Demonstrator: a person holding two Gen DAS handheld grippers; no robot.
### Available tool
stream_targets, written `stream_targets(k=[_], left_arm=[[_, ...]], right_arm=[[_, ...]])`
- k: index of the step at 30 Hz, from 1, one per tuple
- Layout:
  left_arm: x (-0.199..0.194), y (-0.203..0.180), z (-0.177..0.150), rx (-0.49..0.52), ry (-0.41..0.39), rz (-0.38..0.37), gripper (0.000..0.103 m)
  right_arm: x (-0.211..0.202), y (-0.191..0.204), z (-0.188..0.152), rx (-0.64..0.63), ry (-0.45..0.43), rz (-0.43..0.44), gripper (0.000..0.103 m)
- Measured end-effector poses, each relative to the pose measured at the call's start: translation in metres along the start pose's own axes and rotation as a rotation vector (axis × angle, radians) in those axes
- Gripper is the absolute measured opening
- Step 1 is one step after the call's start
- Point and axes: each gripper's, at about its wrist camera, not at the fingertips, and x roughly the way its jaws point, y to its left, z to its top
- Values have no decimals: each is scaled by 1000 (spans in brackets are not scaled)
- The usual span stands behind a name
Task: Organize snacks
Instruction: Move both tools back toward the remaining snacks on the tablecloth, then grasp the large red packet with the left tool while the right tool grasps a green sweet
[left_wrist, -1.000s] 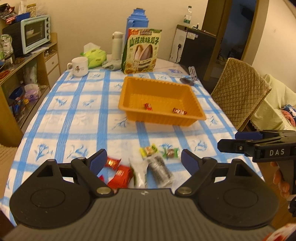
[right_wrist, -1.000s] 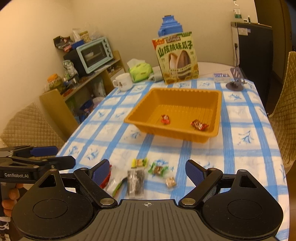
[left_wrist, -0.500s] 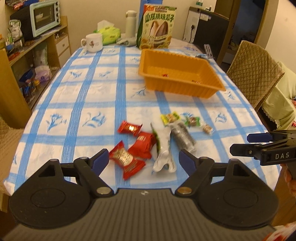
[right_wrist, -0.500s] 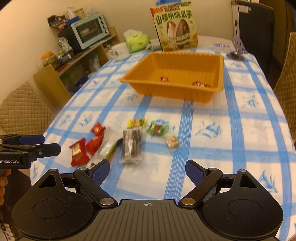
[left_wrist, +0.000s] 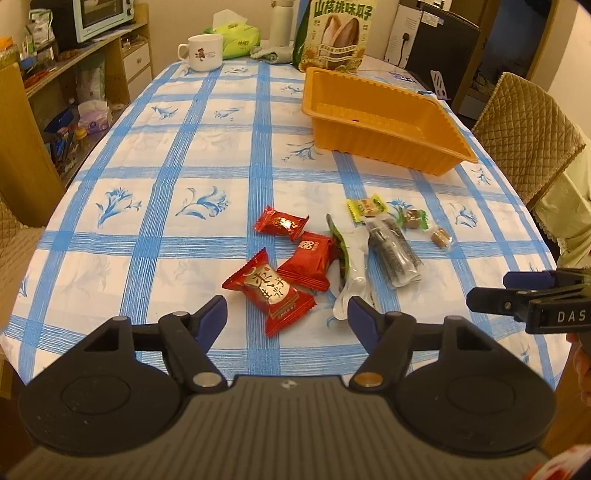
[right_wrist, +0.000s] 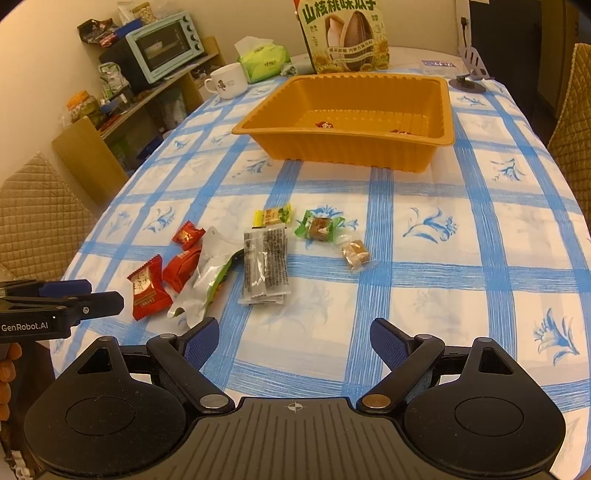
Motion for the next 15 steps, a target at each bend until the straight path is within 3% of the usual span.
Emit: stream_targets(k=[15], left_arm=[[33,15,9,-80,60,-36,57]], right_arm=[[9,-11,2,69,9,-54,88]])
